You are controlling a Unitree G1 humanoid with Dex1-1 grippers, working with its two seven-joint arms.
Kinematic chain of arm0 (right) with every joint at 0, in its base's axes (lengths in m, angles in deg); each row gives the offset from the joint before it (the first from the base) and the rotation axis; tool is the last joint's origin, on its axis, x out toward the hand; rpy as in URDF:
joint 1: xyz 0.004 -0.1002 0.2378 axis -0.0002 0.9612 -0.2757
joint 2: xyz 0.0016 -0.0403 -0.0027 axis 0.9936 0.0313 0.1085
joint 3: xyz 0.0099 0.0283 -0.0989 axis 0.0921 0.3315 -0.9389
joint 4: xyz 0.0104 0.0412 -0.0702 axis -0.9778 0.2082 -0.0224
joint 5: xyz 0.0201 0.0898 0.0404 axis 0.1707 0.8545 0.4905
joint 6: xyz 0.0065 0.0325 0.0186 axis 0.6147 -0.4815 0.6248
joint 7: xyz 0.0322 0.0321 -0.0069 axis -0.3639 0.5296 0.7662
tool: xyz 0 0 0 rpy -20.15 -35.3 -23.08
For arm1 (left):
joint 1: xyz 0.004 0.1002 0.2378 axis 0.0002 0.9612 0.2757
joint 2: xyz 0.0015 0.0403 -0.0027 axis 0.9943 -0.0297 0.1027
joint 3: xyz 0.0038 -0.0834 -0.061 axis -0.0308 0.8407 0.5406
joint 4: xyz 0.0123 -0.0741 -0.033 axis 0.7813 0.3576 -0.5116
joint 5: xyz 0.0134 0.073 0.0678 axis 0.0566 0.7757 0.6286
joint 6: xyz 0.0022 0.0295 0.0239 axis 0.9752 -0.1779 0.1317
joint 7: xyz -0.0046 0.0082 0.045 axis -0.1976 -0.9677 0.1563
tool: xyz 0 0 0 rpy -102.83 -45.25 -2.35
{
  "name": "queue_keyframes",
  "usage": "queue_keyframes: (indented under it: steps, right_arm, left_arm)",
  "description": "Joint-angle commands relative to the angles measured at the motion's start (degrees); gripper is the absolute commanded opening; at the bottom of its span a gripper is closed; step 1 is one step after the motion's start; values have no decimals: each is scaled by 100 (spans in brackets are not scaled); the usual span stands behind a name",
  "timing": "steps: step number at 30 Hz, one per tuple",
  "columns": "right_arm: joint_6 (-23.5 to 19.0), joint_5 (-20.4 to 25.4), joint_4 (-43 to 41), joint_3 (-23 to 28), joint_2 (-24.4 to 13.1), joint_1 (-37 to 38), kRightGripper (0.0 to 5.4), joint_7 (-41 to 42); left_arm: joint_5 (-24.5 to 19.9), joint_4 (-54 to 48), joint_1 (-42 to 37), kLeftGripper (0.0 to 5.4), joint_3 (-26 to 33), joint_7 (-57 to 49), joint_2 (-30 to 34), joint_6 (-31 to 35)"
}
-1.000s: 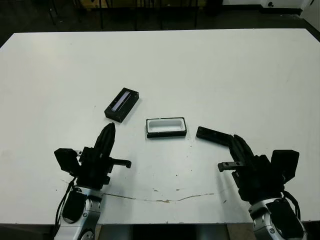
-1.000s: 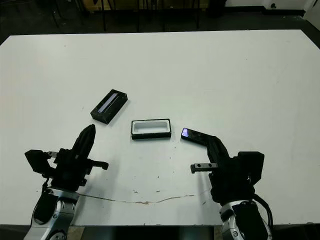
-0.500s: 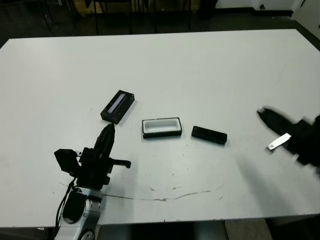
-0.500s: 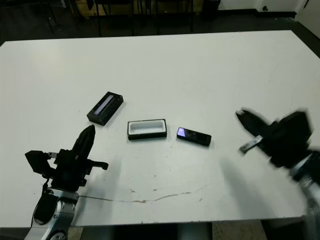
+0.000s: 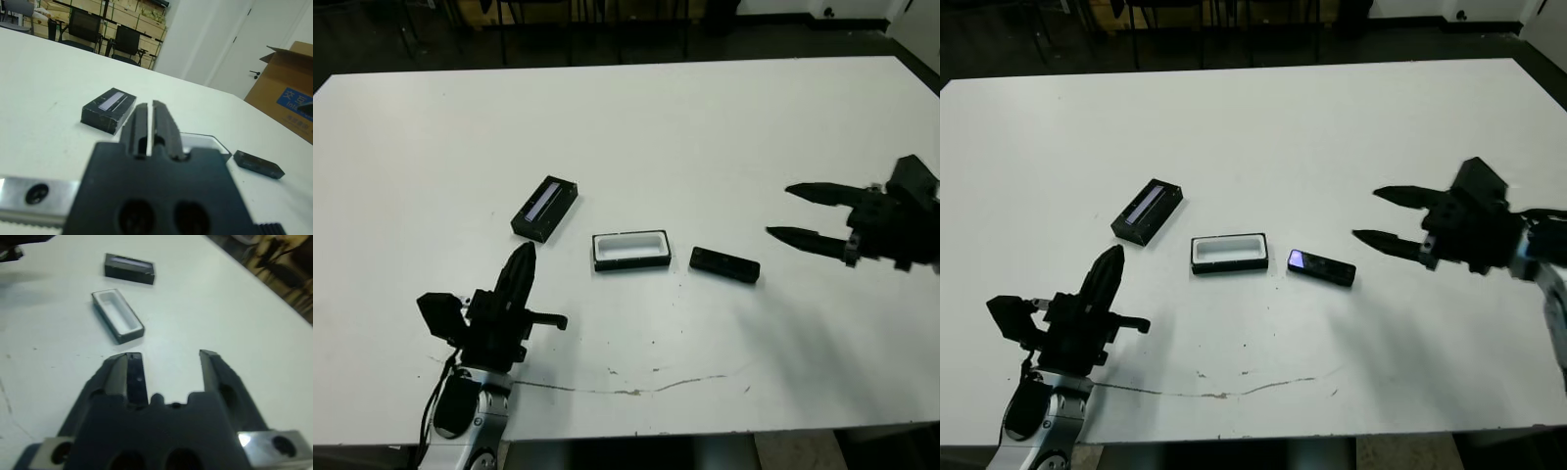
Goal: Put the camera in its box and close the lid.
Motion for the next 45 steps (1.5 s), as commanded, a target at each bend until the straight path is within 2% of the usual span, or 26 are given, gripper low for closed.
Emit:
queue_keyframes:
  steps: [1, 4, 9, 19, 23, 35, 45]
  right_arm:
    - [-222, 21, 107, -274, 37, -229, 397, 124]
    - [-439, 47, 26, -369, 80, -263, 452, 29]
    - [-471, -16, 41, -502, 154, -180, 539, -103]
    - [-488, -272, 249, -740, 198, -53, 539, -336]
    - [-518, -233, 483, -770, 269, -40, 539, -263]
    - [-198, -498, 1133, -984, 348, 34, 539, -206]
    - [-471, -597, 1038, -1160, 323, 72, 539, -201]
  left_arm:
    - [44, 50, 237, 0, 28, -26, 62, 69]
    - [25, 56, 238, 0, 38, -10, 66, 69]
    - [-3, 30, 233, 0, 51, -10, 75, 117]
    - [21, 60, 209, 0, 76, 65, 100, 44]
    - [69, 81, 213, 0, 83, 67, 99, 24]
    - [14, 101, 250, 0, 86, 100, 74, 17]
    - [9, 148, 241, 0, 85, 143, 65, -40]
